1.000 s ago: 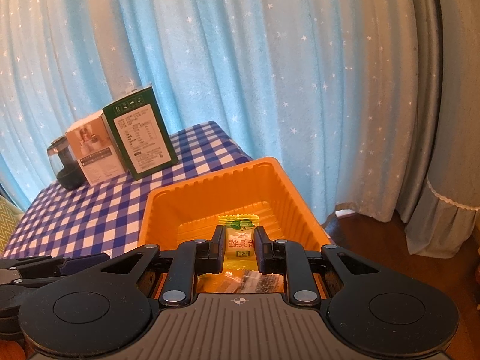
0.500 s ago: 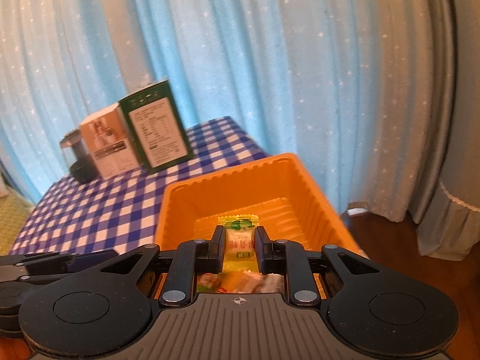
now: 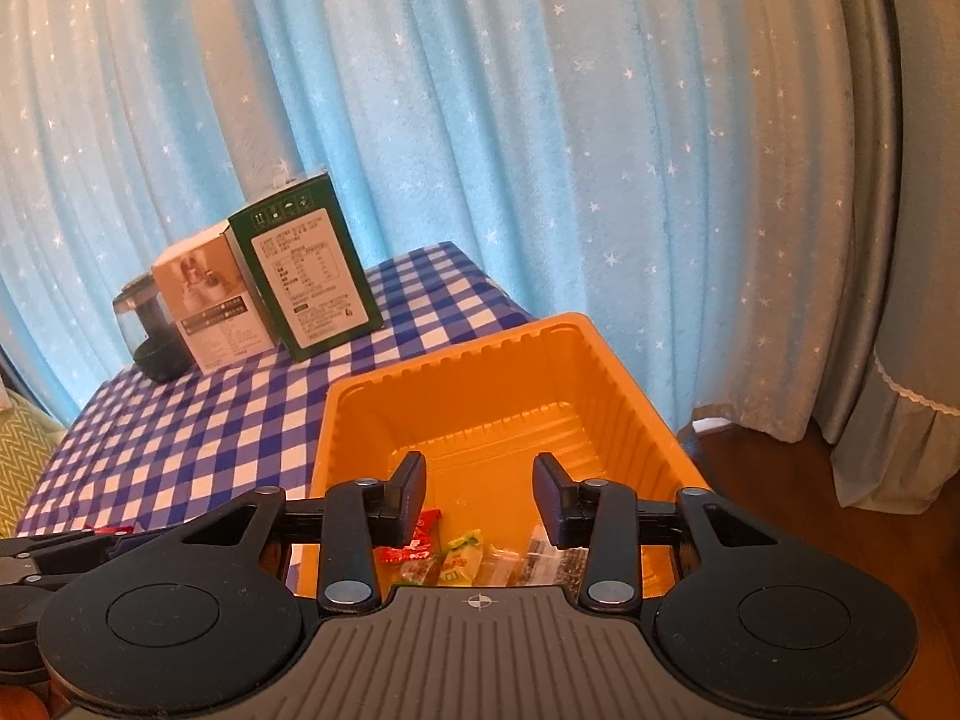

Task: Organize snacks
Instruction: 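Carry both candies over the orange tray and open both tools to drop them, then move both tools from the tray back toward the remaining snacks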

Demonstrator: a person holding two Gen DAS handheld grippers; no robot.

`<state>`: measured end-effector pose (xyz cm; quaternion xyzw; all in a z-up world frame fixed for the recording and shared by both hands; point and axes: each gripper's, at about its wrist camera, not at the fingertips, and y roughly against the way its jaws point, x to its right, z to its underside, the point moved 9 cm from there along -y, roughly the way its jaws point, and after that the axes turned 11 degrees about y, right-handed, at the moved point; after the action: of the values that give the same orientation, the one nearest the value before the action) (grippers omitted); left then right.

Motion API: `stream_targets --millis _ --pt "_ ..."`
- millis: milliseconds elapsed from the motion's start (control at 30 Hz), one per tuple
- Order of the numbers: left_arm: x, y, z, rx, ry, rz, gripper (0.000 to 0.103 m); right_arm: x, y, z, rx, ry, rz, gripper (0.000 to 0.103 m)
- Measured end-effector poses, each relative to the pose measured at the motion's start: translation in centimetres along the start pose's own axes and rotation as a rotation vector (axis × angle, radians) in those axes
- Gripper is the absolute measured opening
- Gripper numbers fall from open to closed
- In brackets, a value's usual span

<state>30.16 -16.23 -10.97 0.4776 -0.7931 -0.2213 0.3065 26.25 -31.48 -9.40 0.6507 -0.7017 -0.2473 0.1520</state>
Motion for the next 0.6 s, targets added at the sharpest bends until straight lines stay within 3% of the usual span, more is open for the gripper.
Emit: stream_targets --millis 600 --pt "-5.9 3.6 -0.2 0.048 0.063 -0.071 0.044 -8.1 -0.2 -0.6 0.029 0.152 -0.112 0.04"
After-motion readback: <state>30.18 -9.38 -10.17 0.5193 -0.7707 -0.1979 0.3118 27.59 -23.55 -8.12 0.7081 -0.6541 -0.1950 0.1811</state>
